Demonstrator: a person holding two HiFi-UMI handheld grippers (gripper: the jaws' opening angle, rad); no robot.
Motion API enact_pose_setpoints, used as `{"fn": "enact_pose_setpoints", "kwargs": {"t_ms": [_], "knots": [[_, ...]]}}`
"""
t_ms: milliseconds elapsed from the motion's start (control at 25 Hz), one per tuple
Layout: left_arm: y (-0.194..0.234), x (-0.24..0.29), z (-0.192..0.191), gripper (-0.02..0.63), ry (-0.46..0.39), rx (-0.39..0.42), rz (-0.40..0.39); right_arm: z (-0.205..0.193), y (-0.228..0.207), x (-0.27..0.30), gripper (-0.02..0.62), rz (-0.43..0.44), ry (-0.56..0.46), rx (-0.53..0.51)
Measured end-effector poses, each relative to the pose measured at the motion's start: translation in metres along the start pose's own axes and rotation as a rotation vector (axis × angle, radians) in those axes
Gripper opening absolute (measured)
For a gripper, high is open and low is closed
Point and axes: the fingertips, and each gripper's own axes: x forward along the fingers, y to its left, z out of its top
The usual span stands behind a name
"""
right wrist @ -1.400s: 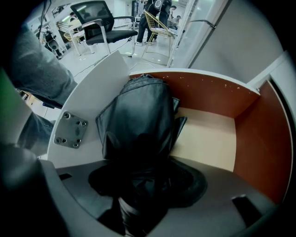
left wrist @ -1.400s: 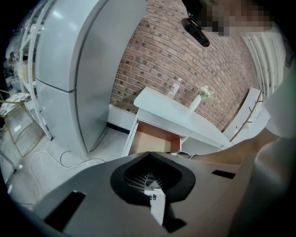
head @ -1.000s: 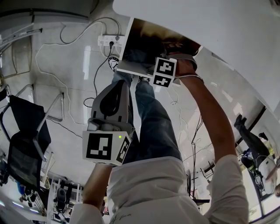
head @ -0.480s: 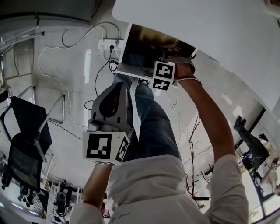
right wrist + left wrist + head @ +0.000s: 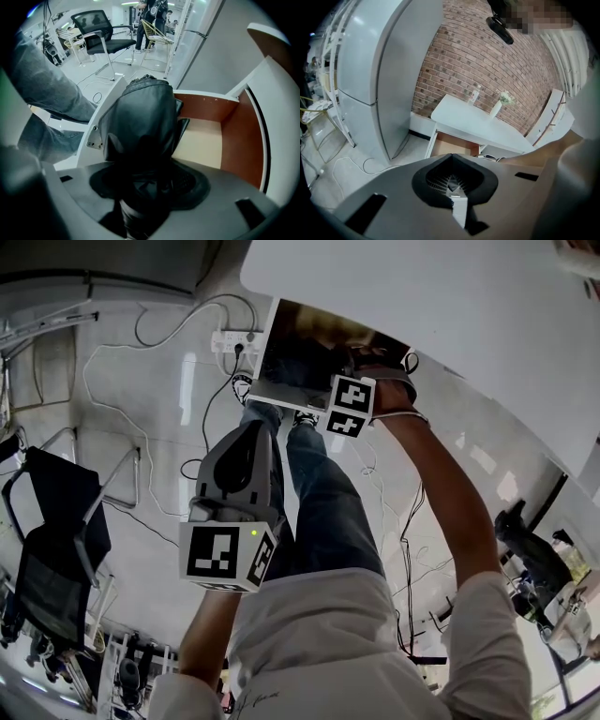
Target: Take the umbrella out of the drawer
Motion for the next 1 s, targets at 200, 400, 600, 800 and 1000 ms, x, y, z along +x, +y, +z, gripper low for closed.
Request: {"fn": "enact_pose_setpoints", "kwargs": {"t_ms": [200,400,600,800,1000], "knots": [[-0.006,-0.008,0.002,0.017,-0.002,0.005,0.002,0.002,0.002,-0.013,0.259,0.004,-0.01,0.015],[-0.009,-0.014,0.007,0.017,-0.008,0.006,0.001,0.003,0.001,-0.023,0.261,0.007,-0.017,0.029],[-0.012,-0.02,0.013,0.017,-0.012,0.008,0.009,0.005,0.001,-0.033,0.261,0.014,-0.029,0.036],[-0.014,-0.022,0.017,0.017,-0.017,0.012,0.014,0.005,0.0,-0.041,0.261,0.014,-0.035,0.054],[-0.019,-0.027,0.021,0.017,-0.026,0.026,0.011,0.001,0.002,-0.054,0.261,0.012,-0.042,0.075]]}}
